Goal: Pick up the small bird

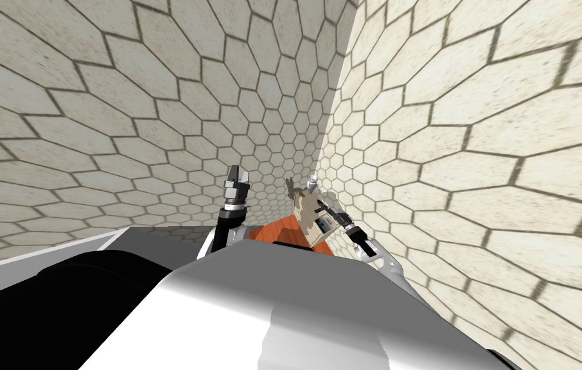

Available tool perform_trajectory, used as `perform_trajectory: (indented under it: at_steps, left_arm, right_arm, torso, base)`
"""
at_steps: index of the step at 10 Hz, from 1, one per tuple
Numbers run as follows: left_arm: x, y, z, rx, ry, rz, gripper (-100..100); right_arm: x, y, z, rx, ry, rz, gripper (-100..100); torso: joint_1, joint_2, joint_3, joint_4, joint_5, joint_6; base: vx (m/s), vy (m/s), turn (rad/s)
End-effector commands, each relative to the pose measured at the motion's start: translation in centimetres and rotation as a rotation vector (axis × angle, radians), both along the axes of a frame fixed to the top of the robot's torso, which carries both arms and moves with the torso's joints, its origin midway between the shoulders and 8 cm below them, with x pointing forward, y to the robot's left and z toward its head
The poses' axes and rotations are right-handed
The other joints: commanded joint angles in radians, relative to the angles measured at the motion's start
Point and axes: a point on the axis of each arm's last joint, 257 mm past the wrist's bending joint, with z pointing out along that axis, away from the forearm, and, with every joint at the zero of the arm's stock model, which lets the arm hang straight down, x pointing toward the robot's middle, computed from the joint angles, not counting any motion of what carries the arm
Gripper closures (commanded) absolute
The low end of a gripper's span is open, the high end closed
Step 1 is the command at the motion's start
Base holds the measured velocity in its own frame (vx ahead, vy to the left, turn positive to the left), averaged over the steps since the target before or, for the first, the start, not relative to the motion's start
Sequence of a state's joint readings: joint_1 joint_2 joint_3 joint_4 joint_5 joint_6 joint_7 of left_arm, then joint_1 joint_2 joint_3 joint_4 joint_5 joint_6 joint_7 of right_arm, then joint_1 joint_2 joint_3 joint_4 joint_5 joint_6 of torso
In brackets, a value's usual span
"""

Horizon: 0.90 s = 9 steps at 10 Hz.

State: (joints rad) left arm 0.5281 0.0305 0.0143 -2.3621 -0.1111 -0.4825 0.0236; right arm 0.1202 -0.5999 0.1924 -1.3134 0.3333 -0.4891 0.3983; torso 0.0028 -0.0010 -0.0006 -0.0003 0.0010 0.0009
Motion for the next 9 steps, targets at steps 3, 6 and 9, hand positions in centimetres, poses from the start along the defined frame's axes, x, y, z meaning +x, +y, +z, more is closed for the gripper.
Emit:
perform_trajectory:
  at_steps: [3, 6, 9]
  left_arm:
    - [0.0, 0.0, 0.0, 0.0, 0.0, 0.0, 0]
    - [0.0, 0.0, 0.0, 0.0, 0.0, 0.0, 0]
    - [0.0, 0.0, 0.0, 0.0, 0.0, 0.0, 0]
  right_arm:
    - [0.1, -2.2, -4.3, -0.149, 0.083, 0.0, -100]
    - [-0.5, -4.1, -7.0, -0.224, 0.143, -0.013, -100]
    - [-1.6, -6.9, -10.2, -0.304, 0.219, -0.034, -100]
  torso:
    - [0.0, 0.0, 0.0, 0.0, 0.0, 0.0]
    - [-0.001, 0.0, 0.0, 0.0, 0.0, 0.0]
    - [0.0, -0.001, -0.001, 0.0, 0.0, 0.0]
  base:
    - [0.028, 0.053, 0.078]
    - [0.042, 0.038, 0.047]
    - [0.039, 0.044, 0.064]
